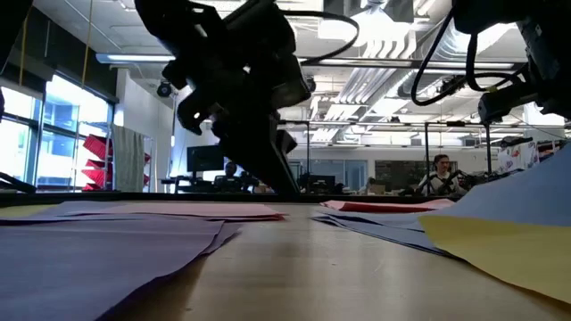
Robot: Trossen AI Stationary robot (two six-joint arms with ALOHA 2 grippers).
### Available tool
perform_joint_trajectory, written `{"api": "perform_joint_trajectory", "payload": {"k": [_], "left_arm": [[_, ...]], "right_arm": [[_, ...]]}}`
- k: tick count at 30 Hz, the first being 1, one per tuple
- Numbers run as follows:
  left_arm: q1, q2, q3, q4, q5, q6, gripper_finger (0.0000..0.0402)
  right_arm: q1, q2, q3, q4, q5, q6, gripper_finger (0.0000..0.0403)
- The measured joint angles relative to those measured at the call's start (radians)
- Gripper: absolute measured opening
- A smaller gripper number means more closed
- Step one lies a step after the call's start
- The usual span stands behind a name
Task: Organize paper
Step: Stack the blue paper on the middle right of the table
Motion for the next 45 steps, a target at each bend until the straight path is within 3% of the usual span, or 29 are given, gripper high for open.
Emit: {"api": "perform_joint_trajectory", "payload": {"k": [10,20,33,40,45], "left_arm": [[0.013,0.065,0.0,0.116,-0.077,0.008,0.0025],[0.098,0.078,0.0,0.203,-0.146,0.008,0.0026],[0.166,0.078,0.0,0.193,-0.126,0.01,0.0025],[0.164,-0.016,0.011,0.028,-0.082,0.073,0.0021],[0.157,-0.075,0.018,0.014,0.082,0.048,0.0002]], "right_arm": [[-0.035,0.0,0.0,0.039,0.01,-0.003,0.0],[-0.021,0.0,0.0,0.062,0.033,-0.019,0.0],[0.076,0.001,0.0,0.149,0.027,-0.034,0.0],[0.076,0.004,0.0,0.1,0.011,-0.035,0.0018],[0.076,0.004,0.0,0.083,0.028,-0.045,0.0059]]}}
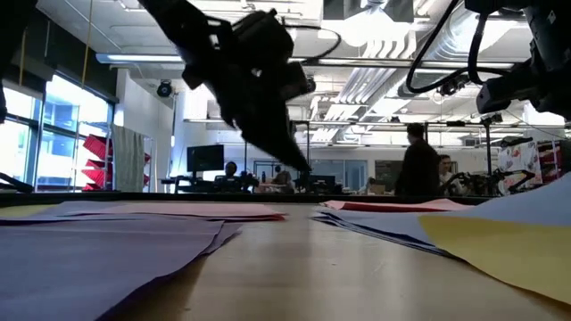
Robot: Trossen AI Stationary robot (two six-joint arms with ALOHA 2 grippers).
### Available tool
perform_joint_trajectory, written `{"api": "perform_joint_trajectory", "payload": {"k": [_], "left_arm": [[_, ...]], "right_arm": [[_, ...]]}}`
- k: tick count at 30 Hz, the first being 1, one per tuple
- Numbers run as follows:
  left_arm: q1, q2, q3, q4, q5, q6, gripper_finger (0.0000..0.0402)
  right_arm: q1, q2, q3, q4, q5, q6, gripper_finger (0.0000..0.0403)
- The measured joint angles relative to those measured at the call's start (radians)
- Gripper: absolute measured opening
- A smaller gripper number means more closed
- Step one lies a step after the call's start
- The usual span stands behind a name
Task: Organize paper
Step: Stack the blue paper on the middle right of the table
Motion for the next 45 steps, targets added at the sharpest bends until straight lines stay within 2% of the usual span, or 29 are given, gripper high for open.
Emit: {"api": "perform_joint_trajectory", "payload": {"k": [2,9,15,20,23,27,29,33,37,42,45], "left_arm": [[-0.013,0.012,-0.002,0.038,0.034,-0.055,0.0002],[-0.072,0.087,-0.005,0.141,0.023,-0.171,0.0],[-0.105,0.095,-0.005,0.138,0.016,-0.16,0.0],[-0.107,0.095,-0.005,0.133,-0.001,-0.156,0.0],[-0.107,0.095,-0.005,0.133,-0.037,-0.156,0.0],[-0.103,0.1,-0.005,0.158,-0.041,-0.155,0.0],[-0.103,0.116,-0.004,0.177,-0.049,-0.161,0.0],[-0.102,0.171,-0.004,0.189,-0.054,-0.198,0.0],[-0.098,0.193,-0.002,0.172,-0.125,-0.198,0.0],[-0.046,0.198,0.004,0.168,-0.216,-0.198,0.0],[-0.005,0.2,0.023,0.158,-0.219,-0.198,0.0]], "right_arm": [[0.0,0.0,0.0,0.001,0.007,-0.006,0.008],[0.036,0.0,0.0,0.01,-0.004,-0.013,0.0153],[0.104,0.0,0.001,0.027,-0.048,-0.068,0.0208],[0.137,-0.001,0.048,-0.015,-0.045,-0.131,0.0231],[0.138,-0.002,0.088,-0.049,0.031,-0.158,0.023],[0.116,-0.002,0.095,0.017,0.213,-0.239,0.0221],[0.086,-0.003,0.059,0.085,0.264,-0.298,0.0211],[0.019,-0.002,-0.059,0.238,0.274,-0.422,0.0174],[-0.018,-0.001,-0.199,0.441,0.242,-0.503,0.0108],[-0.016,-0.006,-0.318,0.63,0.216,-0.495,0.002],[-0.011,-0.006,-0.341,0.652,0.236,-0.468,0.0007]]}}
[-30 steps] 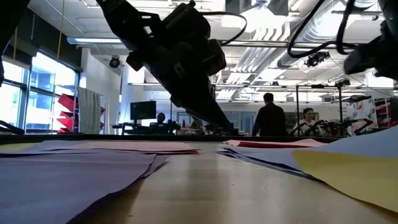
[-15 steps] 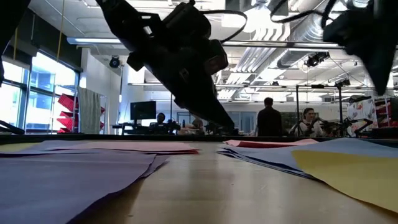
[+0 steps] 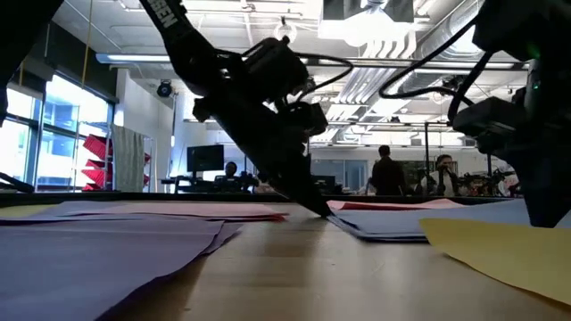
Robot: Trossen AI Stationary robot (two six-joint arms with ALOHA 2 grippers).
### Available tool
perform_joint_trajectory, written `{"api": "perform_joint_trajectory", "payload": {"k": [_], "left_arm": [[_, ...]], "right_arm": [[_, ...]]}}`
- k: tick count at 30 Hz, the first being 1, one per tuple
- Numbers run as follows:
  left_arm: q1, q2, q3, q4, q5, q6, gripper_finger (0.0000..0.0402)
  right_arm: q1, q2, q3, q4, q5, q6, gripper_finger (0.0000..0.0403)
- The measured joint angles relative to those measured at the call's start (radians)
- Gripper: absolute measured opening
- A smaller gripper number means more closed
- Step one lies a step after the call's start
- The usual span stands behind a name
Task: Organize paper
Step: Stack the blue paper on the middle right of the table
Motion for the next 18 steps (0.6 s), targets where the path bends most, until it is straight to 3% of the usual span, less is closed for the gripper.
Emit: {"api": "perform_joint_trajectory", "payload": {"k": [7,18], "left_arm": [[0.06,-0.007,0.108,-0.162,0.005,-0.044,0.0],[-0.014,-0.074,0.225,-0.43,0.032,-0.037,0.0]], "right_arm": [[0.003,0.0,-0.009,-0.027,0.039,-0.054,0.0001],[0.008,-0.001,-0.008,-0.084,0.022,-0.056,0.0]]}}
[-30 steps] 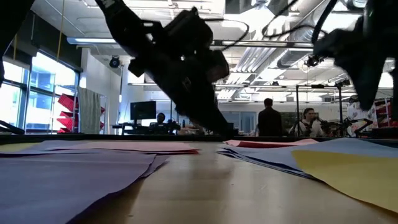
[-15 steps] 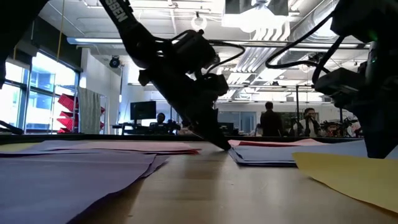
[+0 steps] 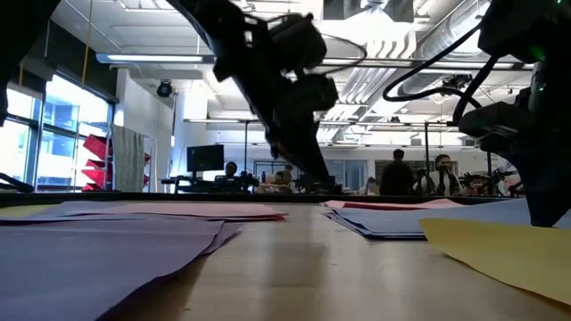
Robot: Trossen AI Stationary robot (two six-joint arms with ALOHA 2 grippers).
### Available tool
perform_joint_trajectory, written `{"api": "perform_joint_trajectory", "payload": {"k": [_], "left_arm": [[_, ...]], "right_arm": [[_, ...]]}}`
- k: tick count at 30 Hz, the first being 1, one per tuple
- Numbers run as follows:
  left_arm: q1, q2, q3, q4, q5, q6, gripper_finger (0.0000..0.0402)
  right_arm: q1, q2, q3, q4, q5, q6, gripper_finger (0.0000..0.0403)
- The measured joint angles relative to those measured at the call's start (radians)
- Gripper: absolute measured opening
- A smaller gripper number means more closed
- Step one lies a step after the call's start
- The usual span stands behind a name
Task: Organize paper
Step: Stack the blue paper on the middle right of the table
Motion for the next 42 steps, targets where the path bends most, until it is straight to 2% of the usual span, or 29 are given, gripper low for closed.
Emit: {"api": "perform_joint_trajectory", "payload": {"k": [6,10,13,22,30,42], "left_arm": [[-0.053,-0.068,0.0,-0.055,-0.016,-0.017,0.0],[-0.086,-0.102,0.0,-0.07,-0.034,-0.039,0.0],[-0.104,-0.12,0.0,-0.07,-0.037,-0.052,0.0],[-0.132,-0.132,0.0,-0.079,-0.071,-0.062,0.0],[-0.137,-0.137,0.0,-0.101,-0.071,-0.062,0.0],[-0.137,-0.137,0.0,-0.101,-0.071,-0.06,0.0]], "right_arm": [[0.0,-0.024,0.001,-0.065,-0.021,0.02,0.0],[0.001,-0.052,0.028,-0.226,-0.013,0.019,0.0],[0.001,-0.068,0.039,-0.284,0.005,0.02,0.0],[0.001,-0.066,0.043,-0.218,0.01,0.016,0.0],[0.023,-0.009,0.05,-0.107,0.012,0.003,0.0],[0.053,-0.008,0.049,-0.113,0.035,0.15,0.0]]}}
